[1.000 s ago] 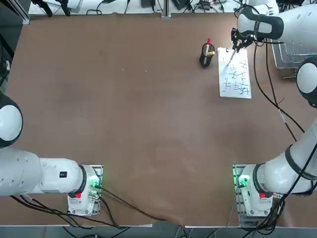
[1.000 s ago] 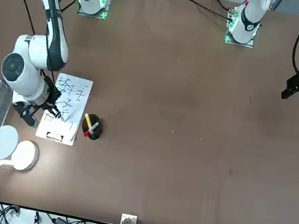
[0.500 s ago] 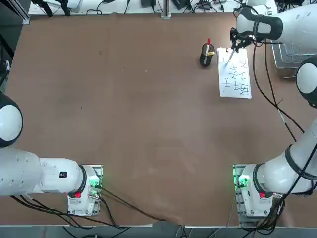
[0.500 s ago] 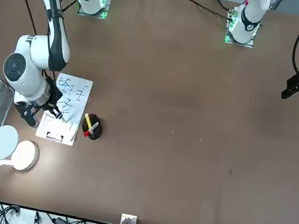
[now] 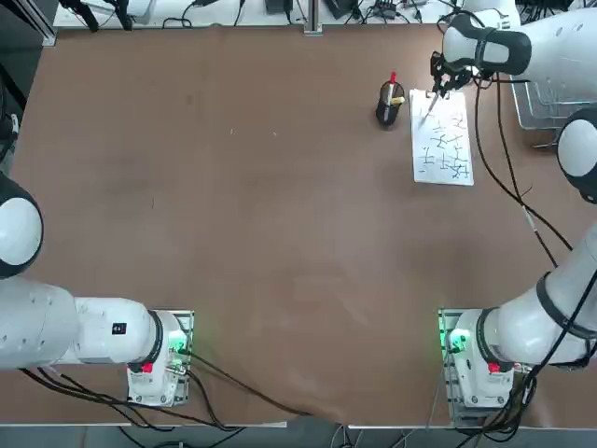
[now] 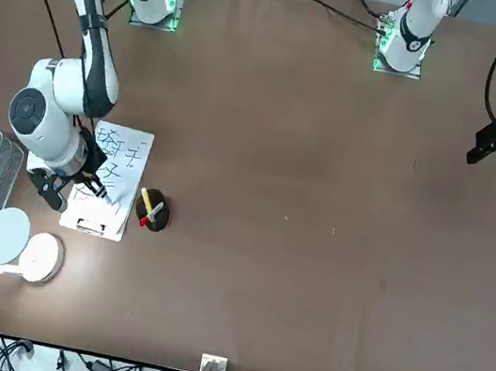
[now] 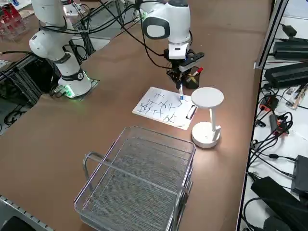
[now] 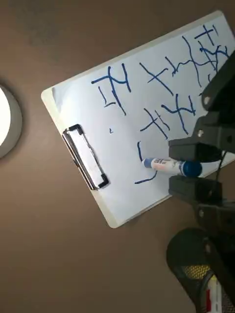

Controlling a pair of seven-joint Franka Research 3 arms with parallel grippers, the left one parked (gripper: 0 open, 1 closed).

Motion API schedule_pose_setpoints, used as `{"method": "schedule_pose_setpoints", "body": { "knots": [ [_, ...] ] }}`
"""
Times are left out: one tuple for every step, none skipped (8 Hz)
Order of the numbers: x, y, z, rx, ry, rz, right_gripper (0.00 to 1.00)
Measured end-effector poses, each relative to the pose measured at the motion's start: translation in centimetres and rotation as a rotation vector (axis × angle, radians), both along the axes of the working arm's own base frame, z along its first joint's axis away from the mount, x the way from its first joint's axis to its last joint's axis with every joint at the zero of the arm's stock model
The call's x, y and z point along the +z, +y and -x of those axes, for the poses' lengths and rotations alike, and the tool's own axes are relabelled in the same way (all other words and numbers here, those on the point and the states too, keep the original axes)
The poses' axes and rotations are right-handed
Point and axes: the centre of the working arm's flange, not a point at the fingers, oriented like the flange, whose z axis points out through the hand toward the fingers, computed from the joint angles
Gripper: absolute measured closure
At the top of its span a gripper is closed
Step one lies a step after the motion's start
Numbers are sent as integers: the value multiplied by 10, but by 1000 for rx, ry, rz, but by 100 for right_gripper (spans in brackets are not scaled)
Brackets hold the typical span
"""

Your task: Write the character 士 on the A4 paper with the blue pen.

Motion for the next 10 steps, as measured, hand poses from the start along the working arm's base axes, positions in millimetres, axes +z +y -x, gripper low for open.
{"method": "schedule_pose_setpoints", "body": {
  "knots": [
    [0, 1, 0, 0, -1, -2, 81],
    [0, 3, 0, 2, -1, -4, 81],
    [0, 4, 0, 4, -1, -5, 81],
    [0, 5, 0, 5, -1, -5, 81],
    [0, 5, 0, 7, -2, -6, 81],
    [2, 5, -1, 11, -7, -6, 81],
    [7, 5, -2, 27, -16, -6, 81],
    [14, 1, -3, 52, -27, -5, 81],
    [22, -7, -4, 74, -39, -2, 81],
    [28, -17, -5, 94, -48, 0, 81]
  ]
}}
